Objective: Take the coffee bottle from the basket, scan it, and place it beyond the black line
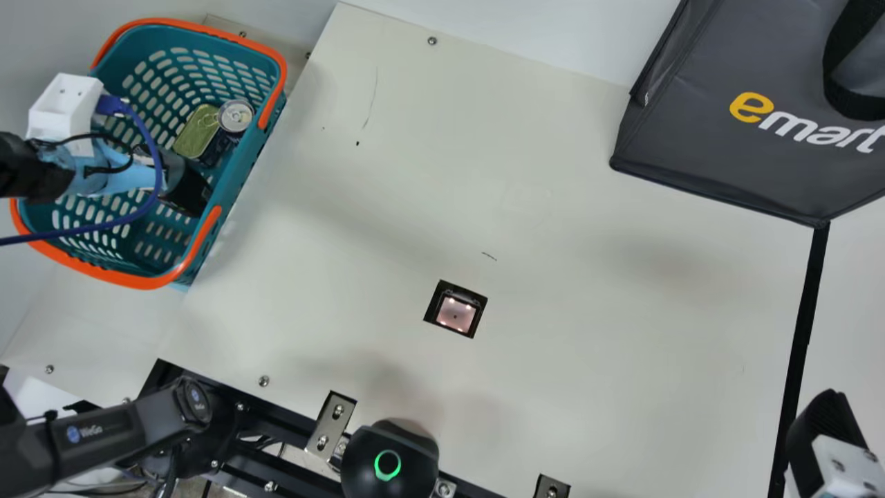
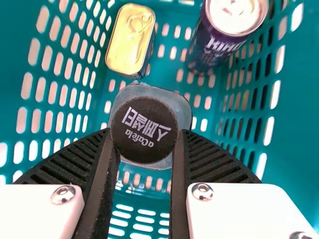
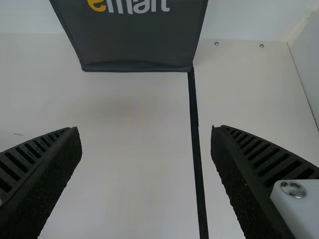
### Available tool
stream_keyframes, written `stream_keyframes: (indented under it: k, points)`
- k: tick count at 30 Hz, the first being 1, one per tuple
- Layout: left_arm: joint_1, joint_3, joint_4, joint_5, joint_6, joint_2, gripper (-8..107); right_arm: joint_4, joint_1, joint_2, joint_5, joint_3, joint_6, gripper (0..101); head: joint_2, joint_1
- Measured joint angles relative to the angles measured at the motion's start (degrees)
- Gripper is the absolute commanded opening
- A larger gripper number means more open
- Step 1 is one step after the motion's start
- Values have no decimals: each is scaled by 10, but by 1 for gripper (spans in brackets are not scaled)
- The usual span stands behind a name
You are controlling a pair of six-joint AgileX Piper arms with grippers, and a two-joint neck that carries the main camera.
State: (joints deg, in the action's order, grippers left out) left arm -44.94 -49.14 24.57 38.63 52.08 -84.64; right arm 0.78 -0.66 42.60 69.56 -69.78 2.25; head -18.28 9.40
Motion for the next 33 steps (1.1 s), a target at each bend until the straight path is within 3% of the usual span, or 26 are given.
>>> stream_keyframes:
  k: [33]
  points:
    - [74,-171,9,182,-68,102,10,0,0,0,0,0,0,91,0,0]
